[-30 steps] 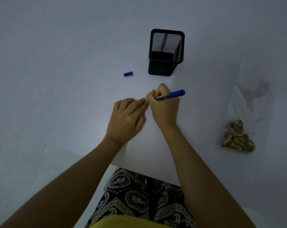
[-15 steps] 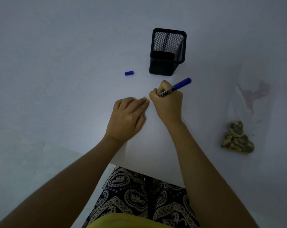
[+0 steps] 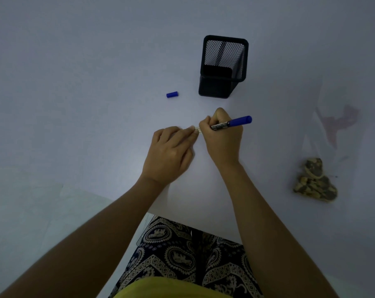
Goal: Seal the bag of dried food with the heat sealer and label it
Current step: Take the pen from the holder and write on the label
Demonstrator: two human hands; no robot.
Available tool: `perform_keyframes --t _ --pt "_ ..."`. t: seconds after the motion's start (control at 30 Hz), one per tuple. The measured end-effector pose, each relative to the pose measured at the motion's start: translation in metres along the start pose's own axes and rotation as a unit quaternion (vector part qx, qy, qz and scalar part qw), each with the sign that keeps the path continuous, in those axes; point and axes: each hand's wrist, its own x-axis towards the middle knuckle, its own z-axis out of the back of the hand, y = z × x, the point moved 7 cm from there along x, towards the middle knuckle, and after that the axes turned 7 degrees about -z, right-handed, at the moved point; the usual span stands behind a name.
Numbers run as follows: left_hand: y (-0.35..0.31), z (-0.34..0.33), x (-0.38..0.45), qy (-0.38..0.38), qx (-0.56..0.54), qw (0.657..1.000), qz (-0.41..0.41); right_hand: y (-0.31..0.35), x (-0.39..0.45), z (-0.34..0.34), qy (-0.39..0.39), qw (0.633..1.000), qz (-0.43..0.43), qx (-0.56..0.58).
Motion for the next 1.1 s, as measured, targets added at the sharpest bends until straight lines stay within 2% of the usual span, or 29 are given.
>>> perform_keyframes --t 0.13,0.67,0.87,0.97,1.1 --pt "-0.001 0.002 0.0 -0.013 0.004 1.0 -0.005 0.0 0.0 0.004 -0.033 0.999 0.002 0.0" --pt "-0.002 0.002 0.0 -0.034 0.002 0.999 -0.013 -0.003 -0.001 0.009 -0.073 0.997 -0.022 0.015" --pt "-0.002 0.003 0.0 -0.034 -0.005 0.999 -0.012 -0.003 -0.001 0.014 -0.098 0.992 -0.055 0.06" --pt "-0.002 0.005 0.001 -0.029 -0.01 0.999 -0.013 -0.001 0.0 0.019 -0.096 0.986 -0.096 0.098" --pt "0.0 0.006 0.0 -0.01 -0.027 1.0 -0.001 -0.002 0.002 0.029 -0.064 0.965 -0.203 0.154"
